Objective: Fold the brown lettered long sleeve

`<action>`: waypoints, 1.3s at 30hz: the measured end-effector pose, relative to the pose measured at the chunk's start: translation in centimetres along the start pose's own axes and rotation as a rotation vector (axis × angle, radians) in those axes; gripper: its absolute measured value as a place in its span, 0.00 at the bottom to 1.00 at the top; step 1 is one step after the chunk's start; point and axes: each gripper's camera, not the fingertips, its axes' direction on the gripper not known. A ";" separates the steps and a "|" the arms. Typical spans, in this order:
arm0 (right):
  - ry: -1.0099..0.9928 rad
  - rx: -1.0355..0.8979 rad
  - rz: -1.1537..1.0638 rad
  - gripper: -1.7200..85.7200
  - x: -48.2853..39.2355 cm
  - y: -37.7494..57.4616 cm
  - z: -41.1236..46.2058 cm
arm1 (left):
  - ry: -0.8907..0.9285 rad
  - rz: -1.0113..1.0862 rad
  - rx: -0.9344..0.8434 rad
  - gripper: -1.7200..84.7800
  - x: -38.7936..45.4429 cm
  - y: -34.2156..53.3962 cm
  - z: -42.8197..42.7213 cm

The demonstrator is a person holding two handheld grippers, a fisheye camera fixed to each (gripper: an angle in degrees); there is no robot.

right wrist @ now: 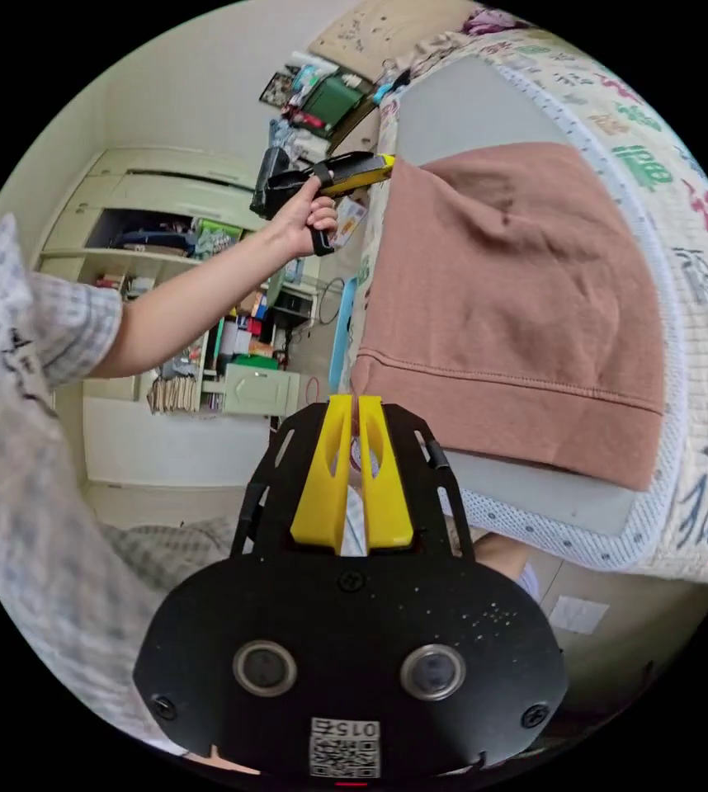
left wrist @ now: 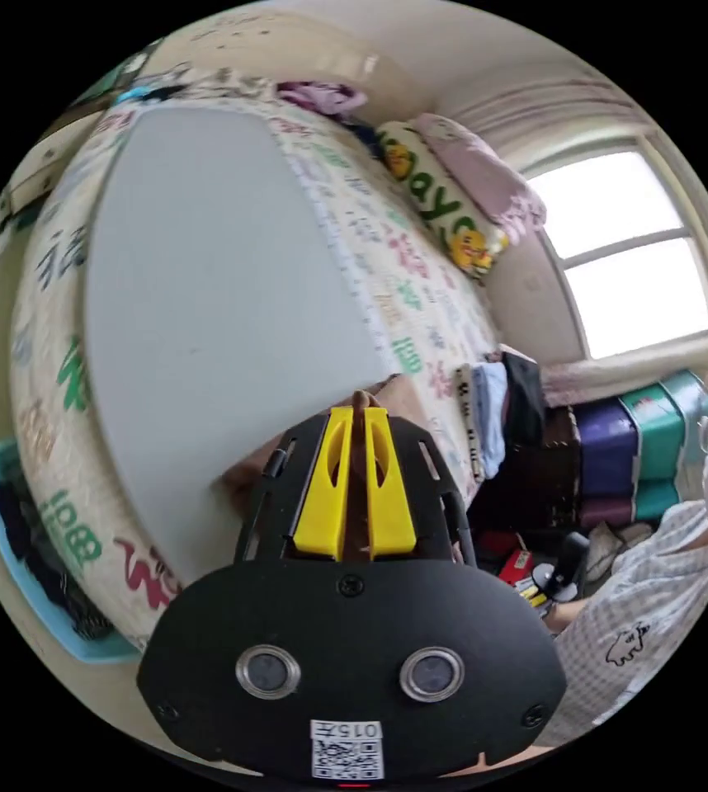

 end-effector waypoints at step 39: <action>0.315 0.076 -0.027 0.15 22.7 -20.5 3.5 | 0.100 -0.346 0.067 0.14 -12.8 12.8 -1.6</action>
